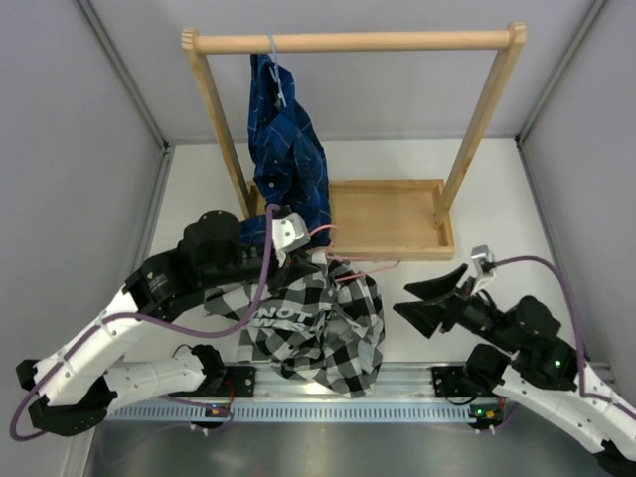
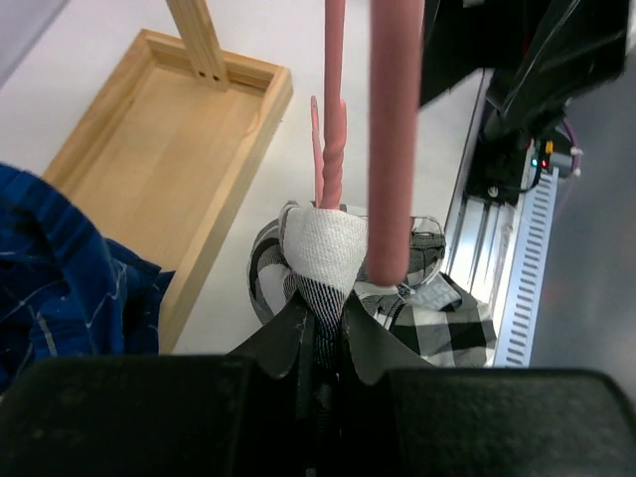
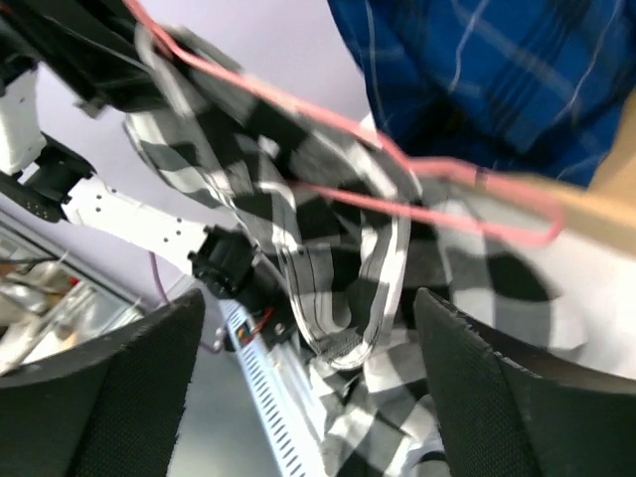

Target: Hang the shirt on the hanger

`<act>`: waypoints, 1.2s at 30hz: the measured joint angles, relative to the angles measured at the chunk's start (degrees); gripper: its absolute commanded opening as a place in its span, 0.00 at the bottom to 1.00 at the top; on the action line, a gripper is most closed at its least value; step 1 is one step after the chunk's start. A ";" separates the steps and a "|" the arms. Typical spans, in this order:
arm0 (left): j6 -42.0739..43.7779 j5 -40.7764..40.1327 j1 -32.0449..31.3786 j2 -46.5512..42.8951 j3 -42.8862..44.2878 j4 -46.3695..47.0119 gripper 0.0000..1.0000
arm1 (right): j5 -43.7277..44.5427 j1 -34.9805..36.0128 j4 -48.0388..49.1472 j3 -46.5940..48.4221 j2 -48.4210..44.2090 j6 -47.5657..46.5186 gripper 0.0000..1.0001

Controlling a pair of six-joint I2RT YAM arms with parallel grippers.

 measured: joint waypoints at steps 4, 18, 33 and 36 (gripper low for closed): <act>-5.29 -3.39 0.00 -5.22 -6.40 7.41 0.00 | -3.50 0.02 6.91 -5.60 9.88 8.79 0.66; -12.39 -7.91 0.00 -5.18 -13.29 18.45 0.00 | 1.07 2.99 25.24 -12.57 26.77 20.44 0.27; -13.11 -9.68 0.00 -10.54 -14.01 19.67 0.00 | 11.37 3.69 21.11 -11.63 21.55 17.25 0.00; -13.90 -8.76 -0.02 -12.00 -15.02 18.80 0.00 | 13.68 2.25 14.88 -6.97 22.05 13.94 0.00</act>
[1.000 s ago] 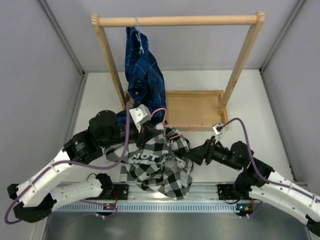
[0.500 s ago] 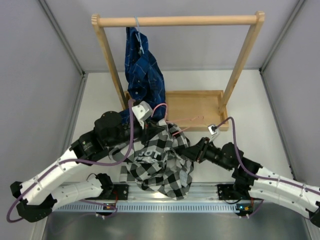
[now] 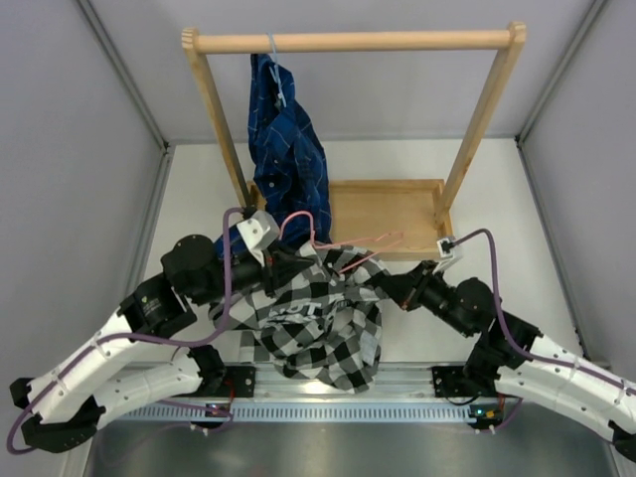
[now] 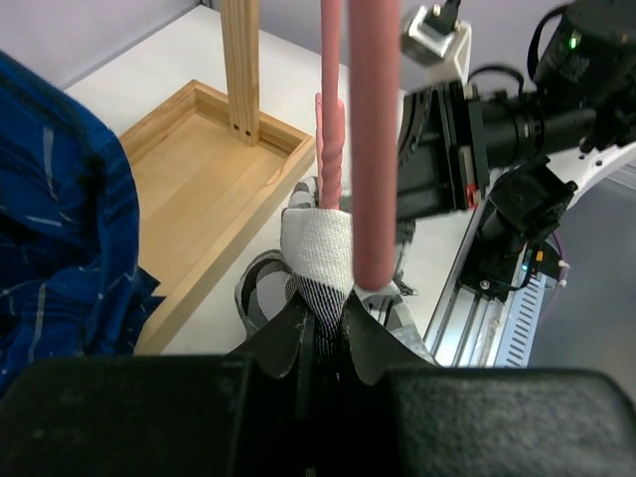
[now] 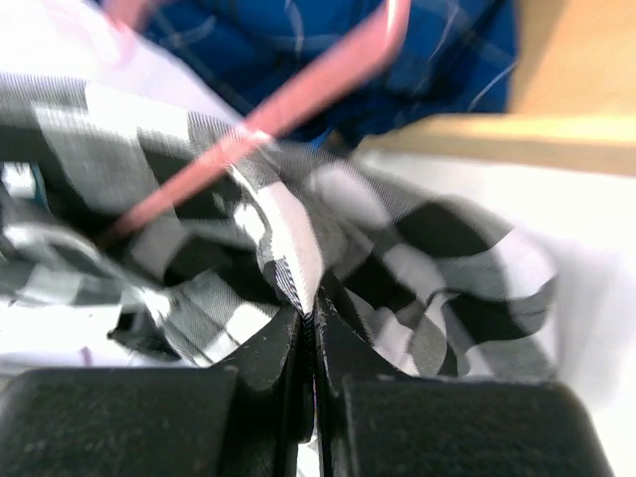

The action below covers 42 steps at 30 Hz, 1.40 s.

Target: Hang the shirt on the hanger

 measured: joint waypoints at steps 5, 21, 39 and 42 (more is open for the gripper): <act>-0.96 0.42 0.00 -5.84 -4.92 -2.80 0.00 | -1.46 -8.31 -5.66 5.86 1.62 -4.20 0.00; -0.57 -1.40 -0.07 -8.00 -6.71 -12.22 0.00 | -11.39 -18.93 -11.98 16.04 13.60 -14.53 0.00; 4.33 1.03 -0.09 6.38 -0.96 -15.69 0.00 | 15.74 -7.80 -29.70 45.29 36.48 -34.71 0.00; 3.06 -0.70 -0.31 8.33 0.15 -17.46 0.00 | 16.15 -6.78 -30.12 45.07 36.09 -34.91 0.00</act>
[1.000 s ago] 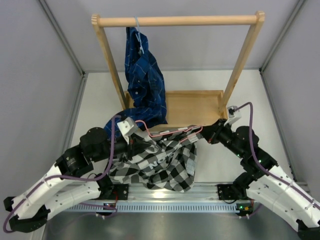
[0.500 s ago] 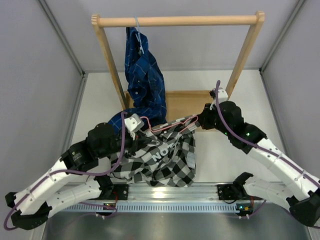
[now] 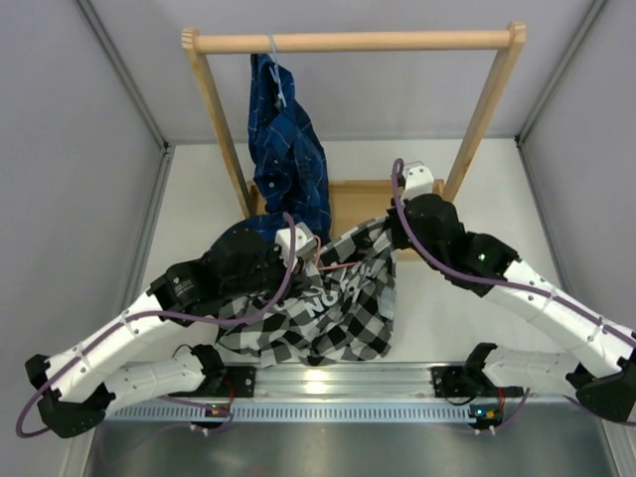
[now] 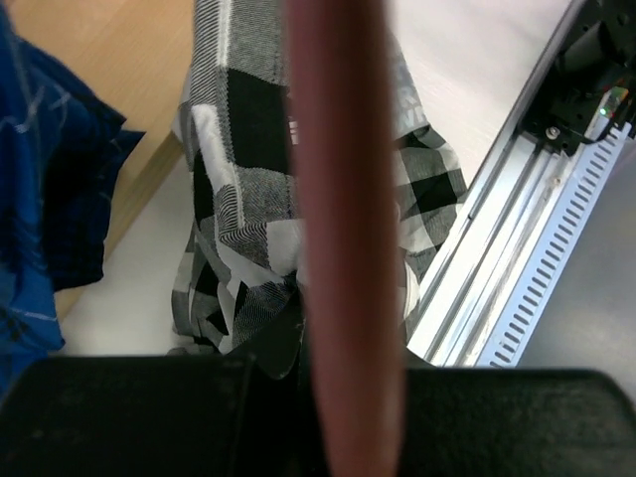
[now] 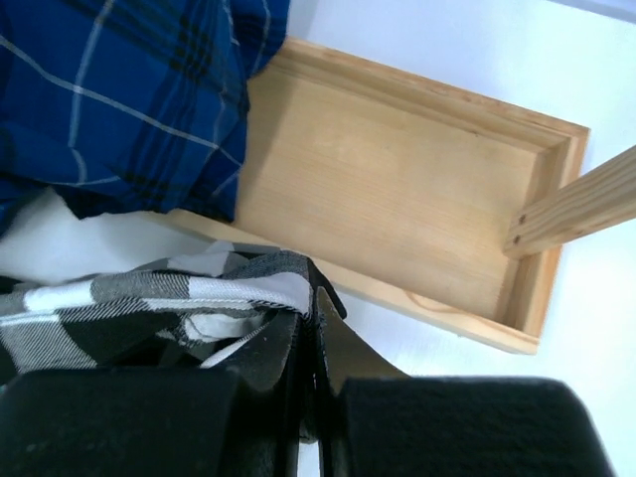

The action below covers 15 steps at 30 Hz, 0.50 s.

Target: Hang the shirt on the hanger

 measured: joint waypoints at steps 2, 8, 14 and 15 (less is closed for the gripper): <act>-1.53 -2.10 -0.11 0.15 1.18 -0.61 0.00 | -1.40 -0.04 0.92 -2.01 -2.10 1.66 0.00; -8.28 -8.50 -0.11 -3.76 5.42 2.01 0.00 | -15.34 0.15 9.55 -16.39 -19.41 12.52 0.00; -14.69 -6.60 -0.11 -1.31 10.54 11.50 0.00 | -30.53 3.58 35.28 -35.93 -24.09 24.94 0.10; -15.52 -5.31 -0.11 -0.33 10.47 12.85 0.00 | -31.71 4.09 36.98 -37.66 -23.32 25.79 0.13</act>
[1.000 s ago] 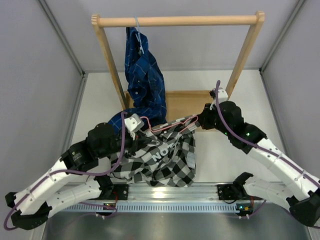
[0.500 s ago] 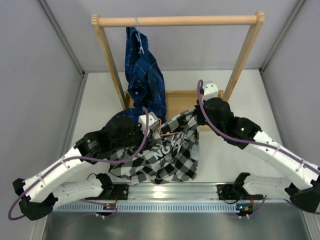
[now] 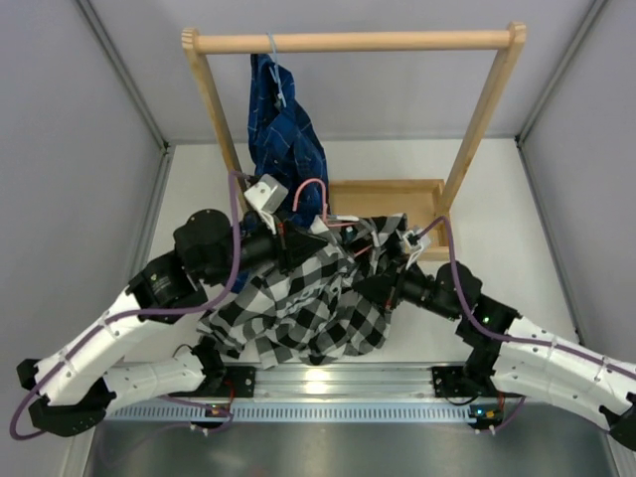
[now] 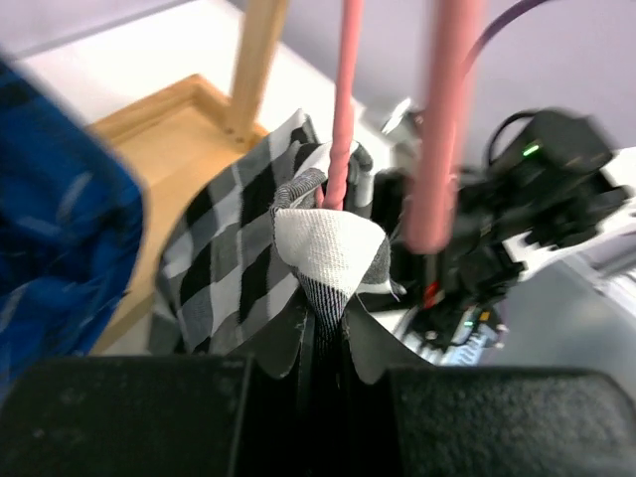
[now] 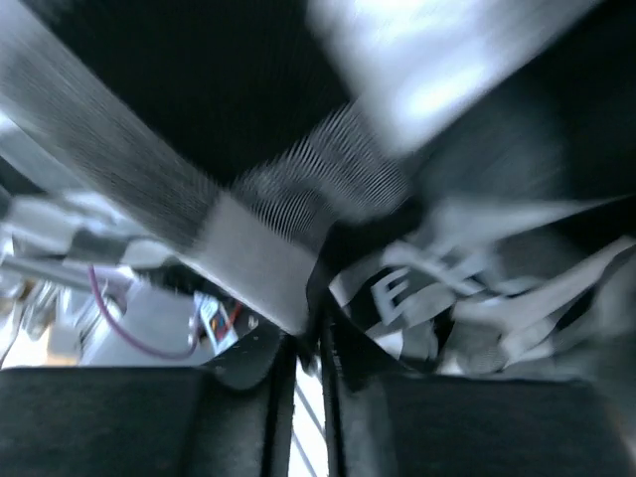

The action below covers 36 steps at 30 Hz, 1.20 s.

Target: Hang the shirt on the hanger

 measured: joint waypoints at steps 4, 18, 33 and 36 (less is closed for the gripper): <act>-2.16 5.11 0.00 4.09 -0.81 6.58 0.00 | -2.14 0.87 1.46 -3.48 -1.07 1.60 0.42; 5.99 10.67 0.00 -1.11 -4.24 9.97 0.00 | -2.14 1.09 -31.26 14.49 -29.53 -9.75 0.73; 6.58 43.19 -2.45 10.97 -4.98 12.41 0.00 | -18.91 1.14 -31.21 33.64 1.70 -25.49 0.52; 6.71 44.46 -3.17 11.08 -5.11 12.26 0.00 | -23.80 1.20 -28.65 33.57 5.73 -25.94 0.47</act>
